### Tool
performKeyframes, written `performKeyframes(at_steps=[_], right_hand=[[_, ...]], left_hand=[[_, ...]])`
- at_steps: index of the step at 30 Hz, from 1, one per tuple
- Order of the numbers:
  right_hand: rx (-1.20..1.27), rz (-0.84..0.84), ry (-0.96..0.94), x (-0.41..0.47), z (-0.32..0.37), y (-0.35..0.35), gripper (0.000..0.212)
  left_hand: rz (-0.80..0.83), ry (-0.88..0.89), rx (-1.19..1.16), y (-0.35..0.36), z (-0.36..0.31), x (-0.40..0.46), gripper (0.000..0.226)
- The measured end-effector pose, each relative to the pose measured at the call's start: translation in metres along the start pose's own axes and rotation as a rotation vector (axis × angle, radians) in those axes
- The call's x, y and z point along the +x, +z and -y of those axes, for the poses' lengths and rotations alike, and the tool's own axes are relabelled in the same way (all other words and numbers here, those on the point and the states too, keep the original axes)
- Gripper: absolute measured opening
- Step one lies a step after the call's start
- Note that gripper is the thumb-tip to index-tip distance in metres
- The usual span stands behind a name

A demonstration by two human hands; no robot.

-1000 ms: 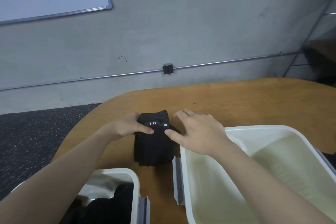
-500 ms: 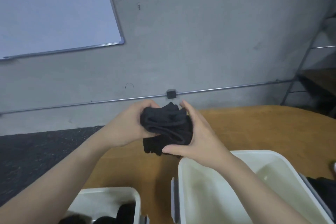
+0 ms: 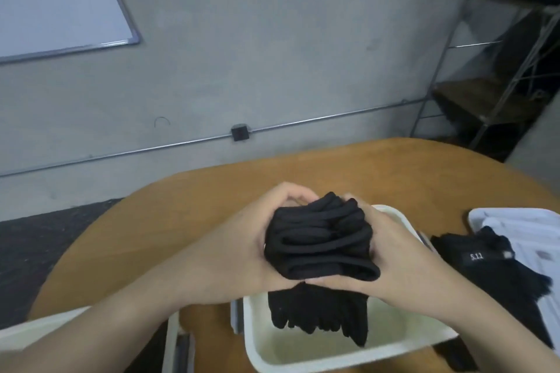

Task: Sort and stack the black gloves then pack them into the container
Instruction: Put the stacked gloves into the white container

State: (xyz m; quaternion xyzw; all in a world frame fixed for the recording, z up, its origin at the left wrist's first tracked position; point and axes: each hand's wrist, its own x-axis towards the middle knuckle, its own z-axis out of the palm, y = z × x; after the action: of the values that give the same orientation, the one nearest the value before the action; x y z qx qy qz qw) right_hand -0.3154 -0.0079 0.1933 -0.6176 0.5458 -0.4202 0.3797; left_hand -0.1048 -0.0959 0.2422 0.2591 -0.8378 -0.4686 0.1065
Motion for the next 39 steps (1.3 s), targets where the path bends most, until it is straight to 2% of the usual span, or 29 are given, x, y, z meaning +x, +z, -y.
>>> performKeyframes(at_steps=[7,12,16,19,22,26,29,32,35,39], right_hand=[[-0.017,0.098,0.207,-0.001,-0.036,0.02,0.057],[0.002,0.116,0.254,0.011,-0.049,0.041,0.05],[0.04,0.181,0.289,0.02,-0.058,0.046,0.043],[0.001,0.339,0.356,0.03,-0.069,0.045,0.045],[-0.031,0.459,0.494,0.04,-0.087,0.048,0.048],[-0.026,0.477,0.561,0.05,-0.103,0.055,0.045],[-0.024,0.466,0.59,0.052,-0.11,0.058,0.045],[-0.056,0.516,0.537,0.051,-0.108,0.057,0.049],[-0.153,0.594,0.479,0.052,-0.1,0.043,0.05],[-0.315,0.641,0.447,0.05,-0.1,0.027,0.086]], left_hand=[[0.066,-0.09,0.129,0.011,0.031,-0.005,0.074],[0.137,-0.121,0.083,-0.001,0.043,-0.009,0.056],[0.059,-0.166,0.184,0.003,0.068,-0.004,0.047],[-0.041,-0.134,0.323,0.007,0.085,-0.002,0.051],[-0.068,-0.084,0.414,0.007,0.097,-0.001,0.05],[-0.107,-0.018,0.483,0.009,0.11,0.001,0.045],[-0.147,0.045,0.572,0.013,0.115,0.003,0.059],[-0.05,-0.034,0.594,0.017,0.117,0.004,0.089],[0.018,-0.069,0.548,0.022,0.118,0.0,0.099],[0.026,-0.062,0.585,0.023,0.12,-0.002,0.098]])
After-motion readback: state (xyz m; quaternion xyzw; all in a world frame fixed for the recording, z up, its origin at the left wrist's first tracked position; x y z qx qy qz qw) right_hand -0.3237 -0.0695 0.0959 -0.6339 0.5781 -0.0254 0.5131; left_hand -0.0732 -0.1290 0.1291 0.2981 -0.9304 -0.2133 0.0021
